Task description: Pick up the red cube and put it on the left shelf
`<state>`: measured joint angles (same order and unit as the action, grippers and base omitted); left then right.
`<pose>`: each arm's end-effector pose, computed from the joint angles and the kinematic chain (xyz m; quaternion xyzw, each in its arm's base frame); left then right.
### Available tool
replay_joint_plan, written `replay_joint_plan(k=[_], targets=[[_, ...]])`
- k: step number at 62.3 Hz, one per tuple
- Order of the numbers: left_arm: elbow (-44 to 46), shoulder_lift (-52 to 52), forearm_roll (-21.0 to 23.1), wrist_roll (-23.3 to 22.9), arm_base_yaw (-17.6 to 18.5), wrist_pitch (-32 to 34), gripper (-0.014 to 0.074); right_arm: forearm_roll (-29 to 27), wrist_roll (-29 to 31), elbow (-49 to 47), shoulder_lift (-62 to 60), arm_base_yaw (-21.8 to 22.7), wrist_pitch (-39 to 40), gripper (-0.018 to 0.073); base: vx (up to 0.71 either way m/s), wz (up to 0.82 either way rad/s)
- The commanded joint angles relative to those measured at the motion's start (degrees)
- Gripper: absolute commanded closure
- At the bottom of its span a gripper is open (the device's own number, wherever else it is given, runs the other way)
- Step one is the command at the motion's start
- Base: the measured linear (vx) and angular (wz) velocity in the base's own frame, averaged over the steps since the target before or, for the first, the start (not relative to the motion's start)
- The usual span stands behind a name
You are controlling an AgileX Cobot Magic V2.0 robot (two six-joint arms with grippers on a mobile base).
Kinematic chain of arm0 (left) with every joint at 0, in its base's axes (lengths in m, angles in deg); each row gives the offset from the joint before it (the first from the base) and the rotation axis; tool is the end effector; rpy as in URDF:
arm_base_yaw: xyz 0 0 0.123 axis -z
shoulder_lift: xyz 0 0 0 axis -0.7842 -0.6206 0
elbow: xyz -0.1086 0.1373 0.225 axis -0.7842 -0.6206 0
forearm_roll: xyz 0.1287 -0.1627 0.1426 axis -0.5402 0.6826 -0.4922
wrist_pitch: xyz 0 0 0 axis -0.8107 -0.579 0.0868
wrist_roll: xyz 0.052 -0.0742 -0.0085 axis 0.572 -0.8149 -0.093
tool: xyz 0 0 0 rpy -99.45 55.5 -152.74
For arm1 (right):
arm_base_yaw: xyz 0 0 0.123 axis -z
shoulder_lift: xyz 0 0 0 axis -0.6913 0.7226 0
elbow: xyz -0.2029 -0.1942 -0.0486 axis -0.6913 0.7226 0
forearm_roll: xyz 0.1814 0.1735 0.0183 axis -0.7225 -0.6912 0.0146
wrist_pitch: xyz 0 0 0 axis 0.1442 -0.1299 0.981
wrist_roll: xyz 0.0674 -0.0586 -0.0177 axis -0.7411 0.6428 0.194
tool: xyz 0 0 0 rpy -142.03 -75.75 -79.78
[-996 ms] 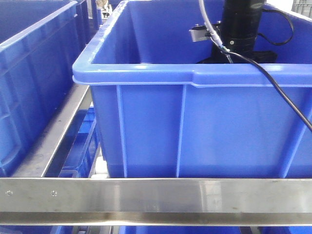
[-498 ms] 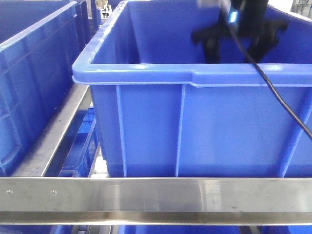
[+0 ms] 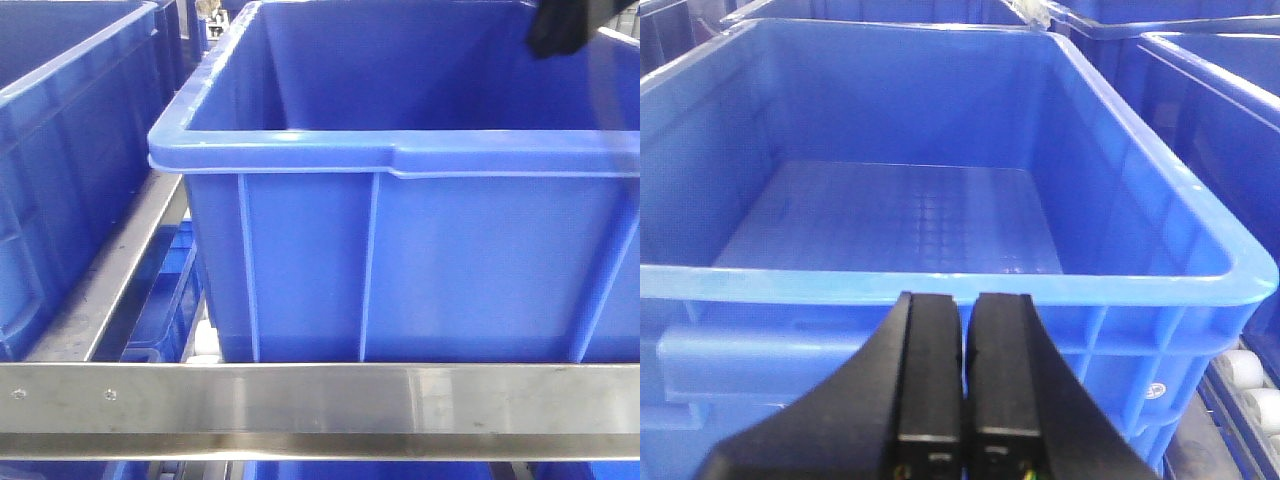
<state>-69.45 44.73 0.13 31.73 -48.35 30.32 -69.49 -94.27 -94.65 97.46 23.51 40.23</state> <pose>0.0562 -0.0041 0.2026 0.0032 0.7062 -0.0432 0.7067 0.2858 0.0942 0.3468 -0.0930 0.9265 0.0309 0.3633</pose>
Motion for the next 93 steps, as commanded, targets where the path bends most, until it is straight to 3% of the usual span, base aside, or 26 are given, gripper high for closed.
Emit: replay_joint_plan(k=[1,19,39,71,81,87,93], targets=[[-1.4,0.7,0.2,-0.3,0.1,5.1,0.0495,1.2,0.7,5.5,-9.7,0.3,8.9,0.0508,0.0,0.0],[-1.4,0.7,0.2,-0.3,0.1,5.1,0.0495,4.5,0.7,29.5,-35.8,0.3,23.5,0.0508,0.0,0.0],[-1.4,0.7,0.2,-0.3,0.1,5.1,0.0495,6.8,0.7,46.3,-57.0,0.3,28.3,0.0508,0.0,0.0],[-1.4,0.7,0.2,-0.3,0.1,5.1,0.0495,6.8,0.7,48.3,-59.4,0.3,28.0,0.0508,0.0,0.0],[-1.4,0.7,0.2,-0.3,0.1,5.1,0.0495,9.6,0.4,48.7,-59.4,0.2,29.3,0.0508,0.0,0.0],[-1.4,0.7,0.2,-0.3,0.1,5.1,0.0495,6.4,1.1,49.9,-59.4,0.7,32.9,0.0508,0.0,0.0],[-1.4,0.7,0.2,-0.3,0.1,5.1,0.0495,0.2,6.7,51.6,-59.4,3.3,33.8,0.0508,0.0,0.0]])
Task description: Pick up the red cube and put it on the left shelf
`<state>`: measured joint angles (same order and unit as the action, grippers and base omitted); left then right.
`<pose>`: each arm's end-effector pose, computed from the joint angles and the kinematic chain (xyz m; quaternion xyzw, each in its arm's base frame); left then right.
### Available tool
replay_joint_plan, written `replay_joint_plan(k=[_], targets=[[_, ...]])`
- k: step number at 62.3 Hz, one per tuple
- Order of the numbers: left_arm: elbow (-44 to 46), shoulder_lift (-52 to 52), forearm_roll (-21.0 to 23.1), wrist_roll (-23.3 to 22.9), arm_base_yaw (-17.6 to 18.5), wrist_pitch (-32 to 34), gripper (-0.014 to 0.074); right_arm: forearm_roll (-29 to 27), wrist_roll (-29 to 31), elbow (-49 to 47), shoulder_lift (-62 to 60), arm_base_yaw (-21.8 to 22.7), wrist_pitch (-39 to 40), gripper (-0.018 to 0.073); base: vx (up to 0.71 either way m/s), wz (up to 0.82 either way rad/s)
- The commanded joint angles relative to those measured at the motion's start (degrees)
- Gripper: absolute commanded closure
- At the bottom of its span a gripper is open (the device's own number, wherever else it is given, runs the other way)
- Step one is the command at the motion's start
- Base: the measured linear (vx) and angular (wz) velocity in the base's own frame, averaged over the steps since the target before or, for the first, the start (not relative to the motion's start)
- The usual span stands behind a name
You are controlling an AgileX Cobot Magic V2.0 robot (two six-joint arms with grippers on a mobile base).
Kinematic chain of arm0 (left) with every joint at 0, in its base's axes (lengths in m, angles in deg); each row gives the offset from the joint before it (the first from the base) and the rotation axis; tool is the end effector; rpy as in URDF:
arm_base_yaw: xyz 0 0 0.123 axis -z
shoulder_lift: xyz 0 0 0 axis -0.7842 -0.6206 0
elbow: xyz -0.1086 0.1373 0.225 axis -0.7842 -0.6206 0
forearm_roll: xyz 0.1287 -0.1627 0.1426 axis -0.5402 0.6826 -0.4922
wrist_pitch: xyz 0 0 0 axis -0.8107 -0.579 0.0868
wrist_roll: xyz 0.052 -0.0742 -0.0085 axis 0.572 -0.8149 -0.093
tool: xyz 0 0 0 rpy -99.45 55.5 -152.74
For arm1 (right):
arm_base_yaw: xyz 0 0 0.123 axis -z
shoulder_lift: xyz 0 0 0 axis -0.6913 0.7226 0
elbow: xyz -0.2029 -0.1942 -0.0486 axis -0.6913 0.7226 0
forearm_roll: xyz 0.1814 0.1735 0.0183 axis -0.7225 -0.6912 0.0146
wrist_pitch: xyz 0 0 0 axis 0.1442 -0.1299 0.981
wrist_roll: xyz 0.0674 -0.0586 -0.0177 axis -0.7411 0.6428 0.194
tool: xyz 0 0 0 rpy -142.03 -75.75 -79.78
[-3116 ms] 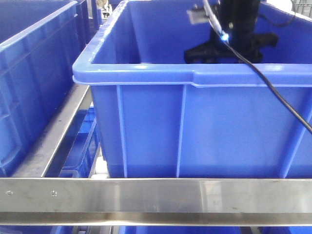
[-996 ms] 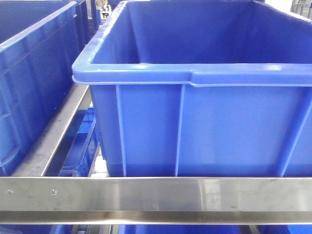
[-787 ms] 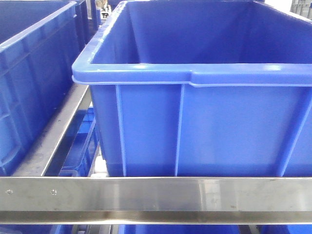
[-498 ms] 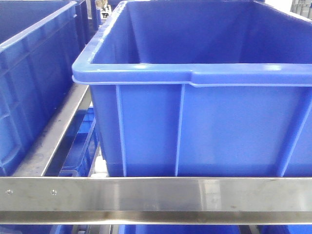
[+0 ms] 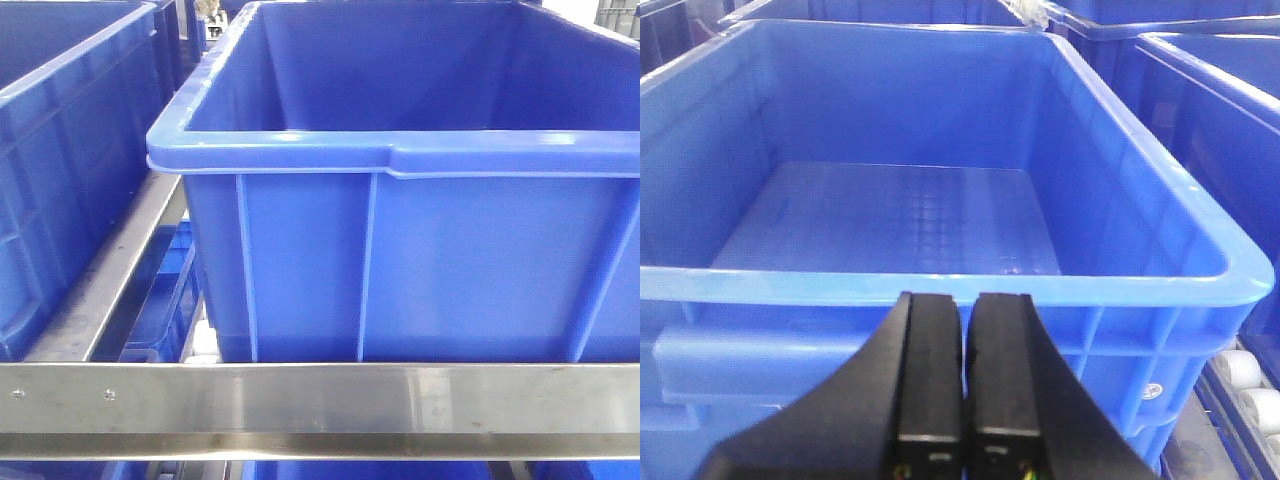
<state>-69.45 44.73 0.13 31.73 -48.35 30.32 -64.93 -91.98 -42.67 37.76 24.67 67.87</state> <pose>0.0562 -0.0041 0.2026 0.0032 0.7062 -0.0432 0.7067 0.0829 0.0219 0.2770 -0.1254 0.7679 0.0627 0.6250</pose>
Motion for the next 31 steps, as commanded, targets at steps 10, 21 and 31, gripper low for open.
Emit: replay_joint_plan(k=[10,21,31], targets=[[-1.4,0.7,0.2,-0.3,0.1,5.1,0.0495,-13.3,11.9,2.9,-0.3,8.2,11.4,0.0508,-0.01,0.07],[-1.4,0.7,0.2,-0.3,0.1,5.1,0.0495,-11.4,11.9,7.4,-6.7,13.2,16.7,0.0508,0.0,0.02],[-1.4,0.7,0.2,-0.3,0.1,5.1,0.0495,-13.4,11.9,14.1,-15.6,18.0,19.1,0.0508,0.0,0.0]])
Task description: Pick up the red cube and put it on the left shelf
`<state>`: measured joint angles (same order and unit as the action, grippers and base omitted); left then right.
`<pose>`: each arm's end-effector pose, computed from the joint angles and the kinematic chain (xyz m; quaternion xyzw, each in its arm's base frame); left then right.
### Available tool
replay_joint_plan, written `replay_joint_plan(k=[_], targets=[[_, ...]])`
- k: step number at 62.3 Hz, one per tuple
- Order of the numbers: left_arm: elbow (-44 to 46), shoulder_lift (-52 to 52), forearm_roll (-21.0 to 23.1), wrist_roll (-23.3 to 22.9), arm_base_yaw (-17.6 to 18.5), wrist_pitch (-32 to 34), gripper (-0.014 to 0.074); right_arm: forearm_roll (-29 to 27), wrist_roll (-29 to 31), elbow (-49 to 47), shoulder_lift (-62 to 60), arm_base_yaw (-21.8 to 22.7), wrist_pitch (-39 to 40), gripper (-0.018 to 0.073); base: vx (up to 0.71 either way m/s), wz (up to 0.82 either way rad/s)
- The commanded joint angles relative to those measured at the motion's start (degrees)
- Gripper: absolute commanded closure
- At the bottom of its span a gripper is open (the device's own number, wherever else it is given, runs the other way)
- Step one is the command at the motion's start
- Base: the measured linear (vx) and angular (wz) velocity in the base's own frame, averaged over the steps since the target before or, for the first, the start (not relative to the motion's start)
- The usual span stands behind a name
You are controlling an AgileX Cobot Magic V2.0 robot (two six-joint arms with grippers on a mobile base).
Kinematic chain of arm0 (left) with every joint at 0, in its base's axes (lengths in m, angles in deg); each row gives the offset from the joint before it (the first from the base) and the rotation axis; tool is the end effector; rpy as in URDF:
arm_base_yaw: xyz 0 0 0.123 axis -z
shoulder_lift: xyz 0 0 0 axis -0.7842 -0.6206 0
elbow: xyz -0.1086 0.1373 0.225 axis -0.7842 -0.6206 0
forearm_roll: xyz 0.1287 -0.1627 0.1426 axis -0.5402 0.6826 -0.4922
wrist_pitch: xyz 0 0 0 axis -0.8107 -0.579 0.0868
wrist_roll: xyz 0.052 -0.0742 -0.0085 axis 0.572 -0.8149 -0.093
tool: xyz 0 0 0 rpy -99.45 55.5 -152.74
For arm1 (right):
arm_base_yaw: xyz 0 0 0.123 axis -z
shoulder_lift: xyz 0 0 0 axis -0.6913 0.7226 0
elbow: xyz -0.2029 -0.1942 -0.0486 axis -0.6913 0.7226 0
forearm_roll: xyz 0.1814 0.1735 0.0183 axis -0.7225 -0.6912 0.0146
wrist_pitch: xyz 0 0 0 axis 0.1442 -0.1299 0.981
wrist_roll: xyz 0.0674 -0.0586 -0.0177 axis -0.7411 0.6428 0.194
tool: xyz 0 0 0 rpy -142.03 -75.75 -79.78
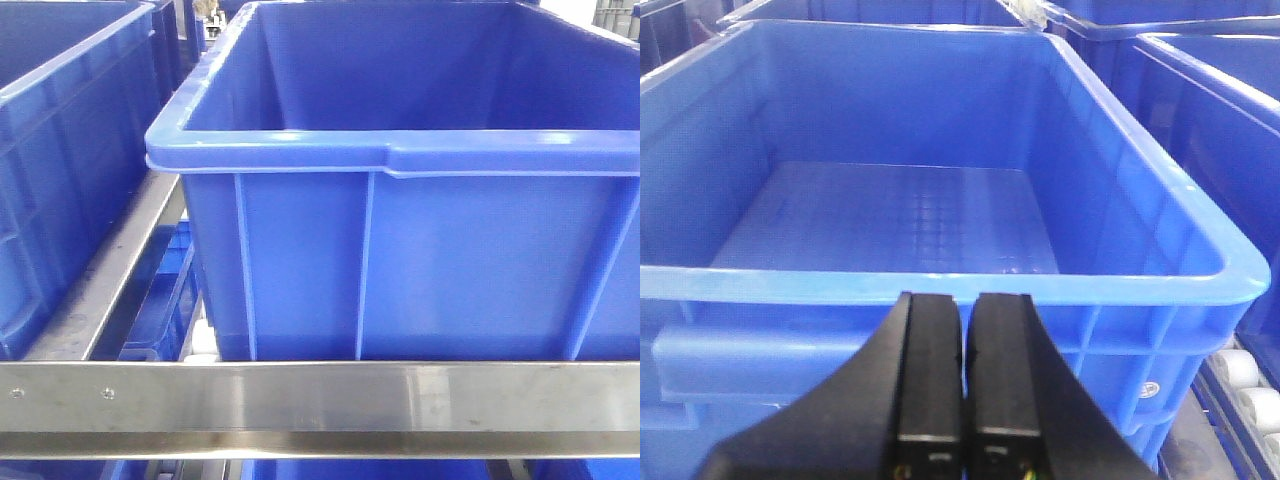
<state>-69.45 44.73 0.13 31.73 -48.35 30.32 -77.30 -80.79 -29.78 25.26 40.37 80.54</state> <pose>0.0562 -0.0041 0.2026 0.0032 0.7062 -0.0432 0.7067 0.0650 0.0036 0.2362 -0.0330 0.7087 0.0073 0.7047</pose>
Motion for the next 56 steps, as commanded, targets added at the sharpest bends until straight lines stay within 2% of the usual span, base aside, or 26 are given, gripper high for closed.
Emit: replay_joint_plan(k=[1,9,15,56], targets=[[-1.4,0.7,0.2,-0.3,0.1,5.1,0.0495,-1.2,0.8,1.8,-3.8,2.6,6.6,0.0508,0.0,0.0],[-1.4,0.7,0.2,-0.3,0.1,5.1,0.0495,-2.6,0.8,6.9,-9.6,5.0,8.4,0.0508,0.0,0.0],[-1.4,0.7,0.2,-0.3,0.1,5.1,0.0495,-2.4,0.8,6.6,-9.3,5.9,6.8,0.0508,0.0,0.0],[-1.4,0.7,0.2,-0.3,0.1,5.1,0.0495,-2.4,0.8,6.6,-9.3,5.9,6.9,0.0508,0.0,0.0]])
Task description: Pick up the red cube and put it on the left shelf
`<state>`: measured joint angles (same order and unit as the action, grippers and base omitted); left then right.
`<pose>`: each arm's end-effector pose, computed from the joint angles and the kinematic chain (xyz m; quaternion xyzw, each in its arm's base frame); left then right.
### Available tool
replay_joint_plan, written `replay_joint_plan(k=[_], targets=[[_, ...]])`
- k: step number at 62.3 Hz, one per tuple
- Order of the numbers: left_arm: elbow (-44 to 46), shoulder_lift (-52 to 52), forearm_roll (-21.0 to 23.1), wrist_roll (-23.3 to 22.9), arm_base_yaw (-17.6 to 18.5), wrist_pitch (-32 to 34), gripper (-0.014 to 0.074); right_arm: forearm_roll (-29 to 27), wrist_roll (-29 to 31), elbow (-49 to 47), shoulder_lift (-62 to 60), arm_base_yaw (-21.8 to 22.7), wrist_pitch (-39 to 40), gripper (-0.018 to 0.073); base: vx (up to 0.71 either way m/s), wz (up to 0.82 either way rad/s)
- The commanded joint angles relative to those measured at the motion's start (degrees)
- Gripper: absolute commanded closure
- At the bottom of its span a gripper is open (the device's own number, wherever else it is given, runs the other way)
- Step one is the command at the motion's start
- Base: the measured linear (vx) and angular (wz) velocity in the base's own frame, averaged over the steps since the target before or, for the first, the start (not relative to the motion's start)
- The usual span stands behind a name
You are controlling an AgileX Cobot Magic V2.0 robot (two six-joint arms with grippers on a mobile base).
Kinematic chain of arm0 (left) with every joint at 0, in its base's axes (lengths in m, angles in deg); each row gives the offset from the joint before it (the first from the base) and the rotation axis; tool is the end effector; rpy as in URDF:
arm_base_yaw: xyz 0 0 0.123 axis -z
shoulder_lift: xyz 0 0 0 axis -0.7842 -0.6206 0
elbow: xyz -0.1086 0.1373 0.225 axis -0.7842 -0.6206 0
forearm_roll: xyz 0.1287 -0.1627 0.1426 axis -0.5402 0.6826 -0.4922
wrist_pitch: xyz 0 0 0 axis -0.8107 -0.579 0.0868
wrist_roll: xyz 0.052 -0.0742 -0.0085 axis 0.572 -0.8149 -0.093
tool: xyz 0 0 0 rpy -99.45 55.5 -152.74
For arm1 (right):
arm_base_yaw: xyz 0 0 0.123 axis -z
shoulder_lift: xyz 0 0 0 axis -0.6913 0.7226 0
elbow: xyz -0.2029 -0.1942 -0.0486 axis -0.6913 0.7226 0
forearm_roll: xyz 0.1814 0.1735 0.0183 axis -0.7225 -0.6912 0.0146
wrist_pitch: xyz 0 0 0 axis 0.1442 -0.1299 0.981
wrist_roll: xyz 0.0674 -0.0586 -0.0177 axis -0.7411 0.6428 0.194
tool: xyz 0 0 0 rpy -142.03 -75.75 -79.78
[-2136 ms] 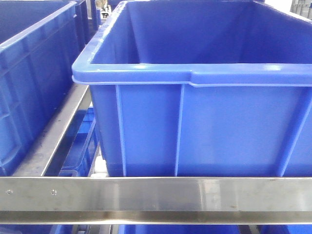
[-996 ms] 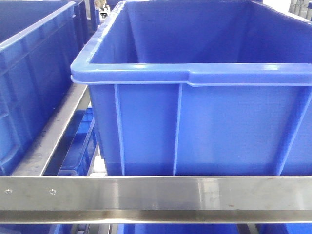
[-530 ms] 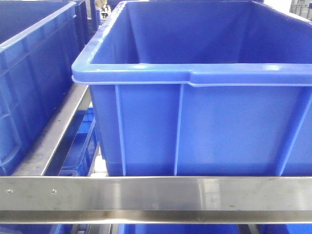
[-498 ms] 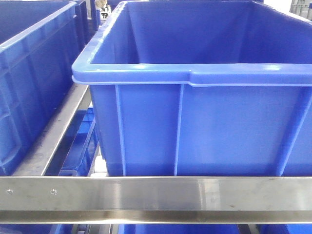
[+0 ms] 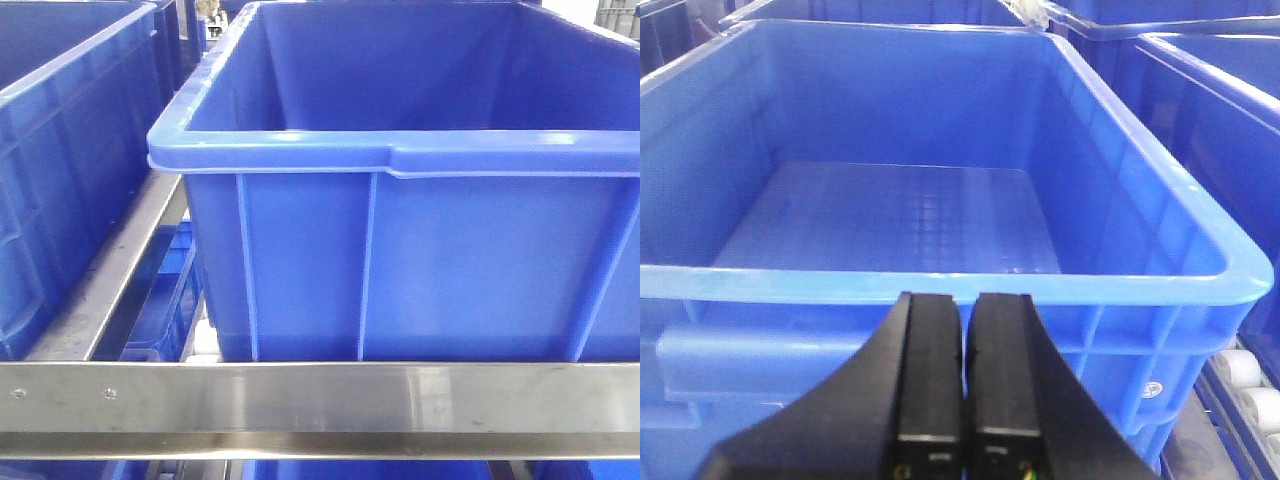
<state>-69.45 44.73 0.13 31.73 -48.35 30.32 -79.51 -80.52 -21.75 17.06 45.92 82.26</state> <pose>0.0562 -0.0041 0.2026 0.0032 0.7062 -0.0432 0.7067 0.0569 -0.0022 0.2000 0.0123 0.6976 -0.0144 0.7162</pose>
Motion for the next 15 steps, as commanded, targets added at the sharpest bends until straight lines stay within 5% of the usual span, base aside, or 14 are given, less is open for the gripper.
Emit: replay_joint_plan(k=[1,15], targets=[[-1.4,0.7,0.2,-0.3,0.1,5.1,0.0495,-0.1,0.5,-1.4,-1.1,0.4,5.2,0.0508,0.0,0.0],[-1.4,0.7,0.2,-0.3,0.1,5.1,0.0495,-0.1,0.5,-1.4,-1.1,0.4,5.2,0.0508,0.0,0.0]])
